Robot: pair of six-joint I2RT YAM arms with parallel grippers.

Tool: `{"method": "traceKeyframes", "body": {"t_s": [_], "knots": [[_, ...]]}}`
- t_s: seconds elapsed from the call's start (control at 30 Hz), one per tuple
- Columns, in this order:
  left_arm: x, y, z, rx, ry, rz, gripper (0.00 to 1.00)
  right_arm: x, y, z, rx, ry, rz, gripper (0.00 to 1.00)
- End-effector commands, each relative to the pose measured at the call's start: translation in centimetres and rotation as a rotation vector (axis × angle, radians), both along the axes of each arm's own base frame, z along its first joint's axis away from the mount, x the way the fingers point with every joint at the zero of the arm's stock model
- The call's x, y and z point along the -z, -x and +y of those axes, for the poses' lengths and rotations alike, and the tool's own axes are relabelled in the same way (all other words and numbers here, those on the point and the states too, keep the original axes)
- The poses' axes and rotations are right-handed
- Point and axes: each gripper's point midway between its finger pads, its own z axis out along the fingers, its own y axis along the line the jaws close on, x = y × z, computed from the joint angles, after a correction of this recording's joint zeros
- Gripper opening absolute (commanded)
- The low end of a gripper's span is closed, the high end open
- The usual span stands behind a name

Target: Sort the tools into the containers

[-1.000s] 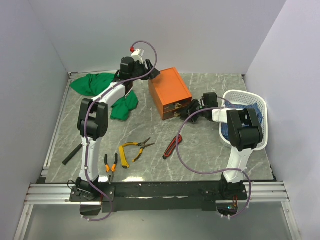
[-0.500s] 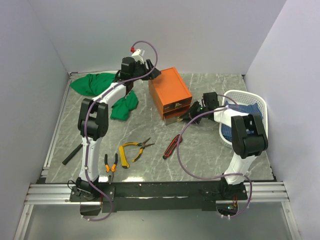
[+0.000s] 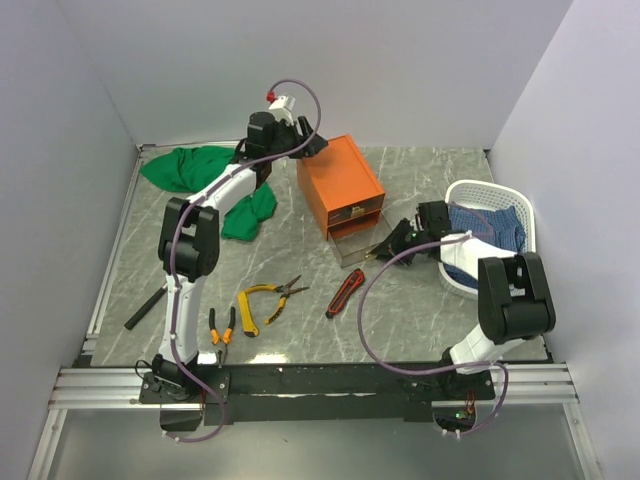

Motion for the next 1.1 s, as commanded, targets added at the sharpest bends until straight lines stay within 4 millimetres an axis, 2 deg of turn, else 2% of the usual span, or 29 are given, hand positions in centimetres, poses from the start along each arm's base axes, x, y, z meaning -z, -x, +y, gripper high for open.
{"method": "traceKeyframes", "body": {"t_s": [0.0, 0.03, 0.1, 0.13, 0.2, 0.23, 0.27, 0.3, 0.33, 0.4, 0.43, 0.47, 0.5, 0.57, 0.6, 0.63, 0.67, 0.7, 0.73, 0.77, 0.8, 0.87, 0.9, 0.97, 1.0, 1.07], "knots": [[-5.4, 1.1, 0.0, -0.003, 0.027, -0.088, 0.65, 1.8, 3.1, -2.6, 0.017, 0.124, 0.047, 0.3], [-6.1, 1.4, 0.2, -0.003, 0.021, -0.102, 0.65, 1.8, 3.4, -2.6, 0.015, 0.128, 0.044, 0.31], [-5.9, 1.8, 0.7, -0.02, 0.006, -0.089, 0.65, 1.4, 3.7, -2.7, 0.001, 0.135, 0.017, 0.32], [-6.7, 2.3, 1.0, -0.024, -0.002, -0.094, 0.64, 1.3, 3.7, -2.9, -0.003, 0.146, 0.005, 0.32], [-6.5, 3.1, 1.6, -0.036, -0.017, -0.076, 0.64, 0.7, 3.5, -3.0, -0.001, 0.154, -0.018, 0.35], [-8.2, 3.9, 2.3, -0.055, -0.017, -0.091, 0.65, 0.1, 3.2, -2.9, -0.01, 0.148, -0.045, 0.43], [-7.4, 4.6, 2.8, -0.067, -0.033, -0.068, 0.65, -0.6, 2.8, -2.6, -0.019, 0.134, -0.077, 0.48], [-7.9, 5.3, 3.2, -0.072, -0.038, -0.073, 0.66, -1.8, 2.1, -2.4, -0.027, 0.126, -0.129, 0.52], [-9.0, 6.9, 3.9, -0.075, -0.054, -0.097, 0.68, -4.1, 0.5, -1.8, -0.066, 0.102, -0.229, 0.59], [-10.1, 8.4, 5.0, -0.082, -0.077, -0.127, 0.71, -7.3, -1.1, -0.8, -0.132, 0.071, -0.351, 0.64], [-11.4, 9.9, 5.9, -0.086, -0.092, -0.159, 0.72, -10.1, -2.3, -0.6, -0.196, 0.092, -0.445, 0.65], [-11.5, 10.6, 6.4, -0.088, -0.104, -0.152, 0.72, -11.4, -2.3, 0.0, -0.246, 0.089, -0.479, 0.65], [-13.2, 11.7, 7.6, -0.098, -0.103, -0.183, 0.72, -12.6, -2.3, 0.2, -0.287, 0.093, -0.518, 0.66], [-12.9, 13.1, 8.7, -0.096, -0.12, -0.162, 0.73, -14.2, -1.1, 0.9, -0.437, 0.135, -0.564, 0.66], [-14.8, 14.2, 9.9, -0.114, -0.114, -0.205, 0.73, -14.3, -0.4, 1.2, -0.498, 0.15, -0.57, 0.67], [-13.9, 14.8, 10.5, -0.12, -0.122, -0.191, 0.74, -14.4, 1.1, 1.9, -0.617, 0.157, -0.595, 0.68], [-14.1, 15.4, 11.2, -0.132, -0.123, -0.197, 0.74, -15.7, 4.0, 4.1, -0.797, 0.037, -0.673, 0.69], [-15.6, 16.5, 12.7, -0.159, -0.119, -0.235, 0.76, -15.6, 5.5, 5.0, -0.914, 0.049, -0.718, 0.72], [-14.8, 17.0, 13.5, -0.171, -0.127, -0.222, 0.79, -15.6, 7.3, 5.2, -1.083, 0.103, -0.786, 0.72], [-14.3, 17.5, 14.5, -0.195, -0.137, -0.204, 0.82, -15.6, 9.7, 7.0, -1.25, 0.109, -0.843, 0.73], [-14.2, 18.4, 16.4, -0.237, -0.146, -0.199, 0.86, -15.1, 10.2, 6.9, -1.378, 0.202, -0.907, 0.73], [-14.2, 19.2, 18.5, -0.291, -0.16, -0.201, 0.88, -14.5, 10.7, 7.6, -1.5, 0.283, -0.964, 0.74], [-14.5, 20.2, 20.2, -0.33, -0.179, -0.218, 0.9, -14.2, 11.2, 8.3, -1.616, 0.343, -1.015, 0.74], [-14.8, 21.1, 21.7, -0.369, -0.202, -0.243, 0.91, -12.8, 11.2, 9.1, -1.734, 0.398, -1.022, 0.75], [-15.1, 22.1, 22.9, -0.398, -0.213, -0.267, 0.92, -12.3, 11.9, 10.1, -1.842, 0.421, -1.071, 0.75], [-15.2, 23.0, 24.0, -0.422, -0.206, -0.278, 0.93, -10.5, 11.5, 10.2, -1.946, 0.499, -1.058, 0.75]]}}
